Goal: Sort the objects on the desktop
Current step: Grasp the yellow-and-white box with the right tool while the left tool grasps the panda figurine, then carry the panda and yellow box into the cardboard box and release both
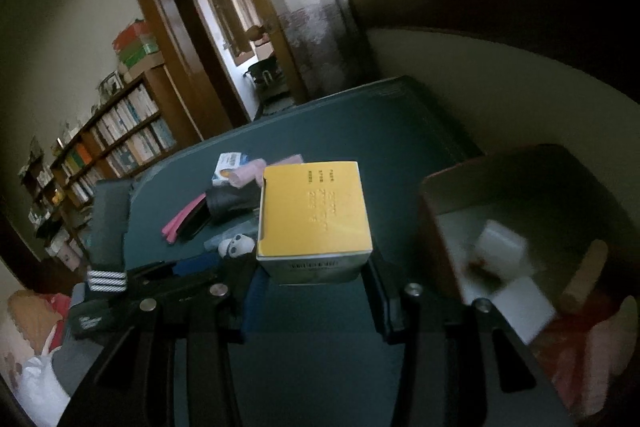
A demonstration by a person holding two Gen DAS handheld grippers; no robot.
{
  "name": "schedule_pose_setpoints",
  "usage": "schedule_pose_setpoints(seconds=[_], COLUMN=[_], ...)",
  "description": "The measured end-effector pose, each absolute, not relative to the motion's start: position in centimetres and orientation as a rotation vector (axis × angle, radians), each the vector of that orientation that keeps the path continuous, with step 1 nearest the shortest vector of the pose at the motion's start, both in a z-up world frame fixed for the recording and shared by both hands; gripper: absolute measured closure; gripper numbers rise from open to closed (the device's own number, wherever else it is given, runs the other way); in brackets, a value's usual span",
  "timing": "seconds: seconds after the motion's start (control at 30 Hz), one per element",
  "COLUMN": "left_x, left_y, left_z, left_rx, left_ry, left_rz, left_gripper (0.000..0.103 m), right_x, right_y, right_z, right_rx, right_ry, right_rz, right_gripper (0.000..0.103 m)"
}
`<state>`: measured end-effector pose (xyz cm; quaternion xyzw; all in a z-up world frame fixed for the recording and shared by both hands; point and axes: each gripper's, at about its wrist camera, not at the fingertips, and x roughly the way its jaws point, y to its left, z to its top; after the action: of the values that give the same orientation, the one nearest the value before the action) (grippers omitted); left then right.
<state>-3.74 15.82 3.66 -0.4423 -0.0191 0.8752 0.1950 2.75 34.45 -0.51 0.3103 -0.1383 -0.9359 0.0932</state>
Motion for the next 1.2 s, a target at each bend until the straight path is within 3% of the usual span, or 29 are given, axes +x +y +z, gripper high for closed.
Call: schedule_pose_setpoints(seconds=[0.43,0.53,0.8,1.2], left_x=[-5.6,-5.5,-5.1,-1.7], left_y=[16.9,17.3,17.2,21.2], left_z=[2.6,2.6,2.7,7.3], left_rx=[-1.247,-1.228,-1.221,-1.055], left_ry=[-0.019,0.045,0.026,0.033], left_rz=[2.514,2.538,2.522,2.421], left_gripper=[0.040,0.045,0.046,0.046], right_x=[4.1,4.4,5.8,8.8], right_y=[39.1,40.0,42.8,47.1], right_z=[-0.5,-0.6,-0.8,-2.3], right_rx=[0.919,0.926,0.946,1.059], right_ry=[-0.474,-0.482,-0.492,-0.495], right_rz=[-2.857,-2.873,-2.934,-3.007], right_gripper=[0.055,0.055,0.055,0.055])
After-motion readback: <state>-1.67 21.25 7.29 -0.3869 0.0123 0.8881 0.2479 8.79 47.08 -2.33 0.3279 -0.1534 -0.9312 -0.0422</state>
